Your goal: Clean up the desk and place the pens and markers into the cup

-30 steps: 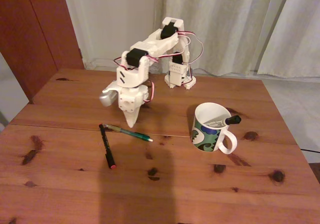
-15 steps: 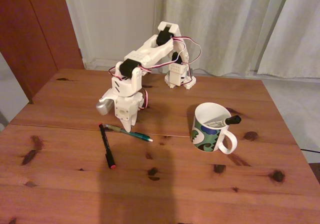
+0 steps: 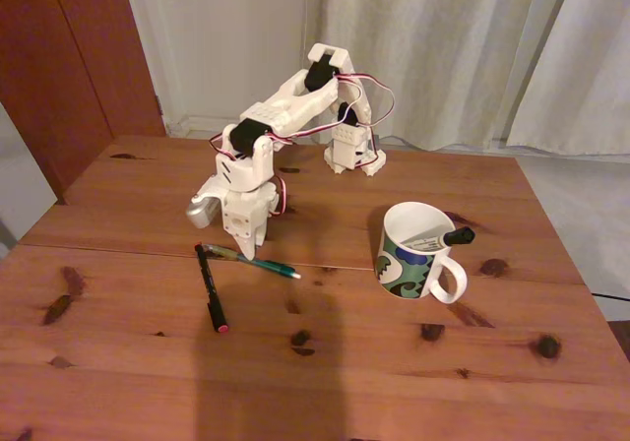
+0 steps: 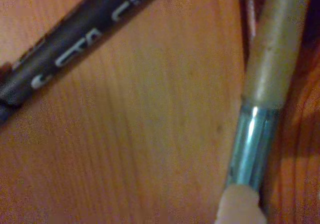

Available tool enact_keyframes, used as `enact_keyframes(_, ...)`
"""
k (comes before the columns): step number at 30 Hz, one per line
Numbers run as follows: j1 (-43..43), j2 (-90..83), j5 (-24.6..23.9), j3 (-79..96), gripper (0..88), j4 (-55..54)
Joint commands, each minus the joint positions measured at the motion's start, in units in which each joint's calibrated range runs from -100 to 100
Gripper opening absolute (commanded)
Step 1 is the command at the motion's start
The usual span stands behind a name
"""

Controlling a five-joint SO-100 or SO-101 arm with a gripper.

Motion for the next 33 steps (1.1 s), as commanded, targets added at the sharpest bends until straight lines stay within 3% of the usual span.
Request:
enact_keyframes(1,0.14,-0.76,0.52,-3.16,12.6,-0.06)
enact_keyframes(30,1.67,7.27,2.20,-11.19,11.8,0.71)
enact_keyframes(33,1.75,7.27,2.20,-11.19,4.9,0.71)
